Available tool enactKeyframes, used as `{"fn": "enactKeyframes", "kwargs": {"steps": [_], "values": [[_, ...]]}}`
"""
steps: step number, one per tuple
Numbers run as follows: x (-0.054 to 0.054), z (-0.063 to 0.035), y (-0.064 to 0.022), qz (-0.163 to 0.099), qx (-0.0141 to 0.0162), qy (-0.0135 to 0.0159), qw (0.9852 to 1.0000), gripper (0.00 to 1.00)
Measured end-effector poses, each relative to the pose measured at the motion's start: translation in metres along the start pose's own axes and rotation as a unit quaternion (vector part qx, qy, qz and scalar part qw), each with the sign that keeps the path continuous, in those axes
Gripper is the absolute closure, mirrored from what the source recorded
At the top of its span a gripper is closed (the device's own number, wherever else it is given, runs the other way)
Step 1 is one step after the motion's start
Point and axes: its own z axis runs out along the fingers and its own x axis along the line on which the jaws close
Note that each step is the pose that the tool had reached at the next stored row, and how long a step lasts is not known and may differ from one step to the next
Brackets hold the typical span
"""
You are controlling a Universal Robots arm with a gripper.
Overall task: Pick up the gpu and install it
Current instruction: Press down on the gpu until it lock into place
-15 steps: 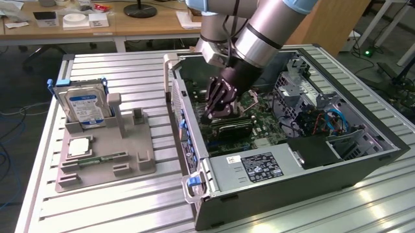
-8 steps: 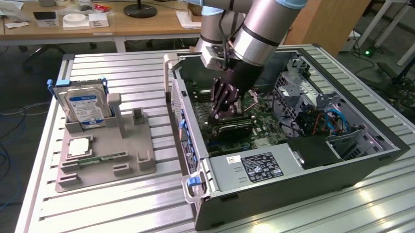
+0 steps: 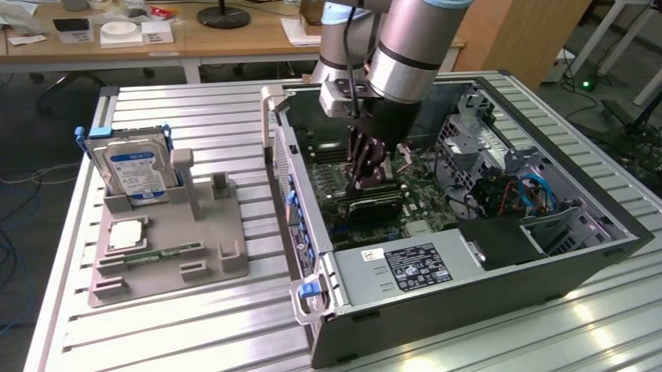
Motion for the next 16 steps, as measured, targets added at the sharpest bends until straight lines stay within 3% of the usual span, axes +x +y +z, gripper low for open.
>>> {"fn": "enactKeyframes", "kwargs": {"steps": [5, 6, 7, 16], "values": [[0.000, 0.0007, 0.0039, 0.002, 0.0451, 0.0034, 0.9990, 0.89], [0.000, 0.0008, 0.0051, 0.003, 0.0502, 0.0033, 0.9987, 0.89], [0.000, 0.0011, 0.0073, 0.003, 0.0514, 0.0033, 0.9987, 0.89], [0.000, 0.0039, 0.0217, 0.004, 0.0515, 0.0032, 0.9987, 0.89]]}}
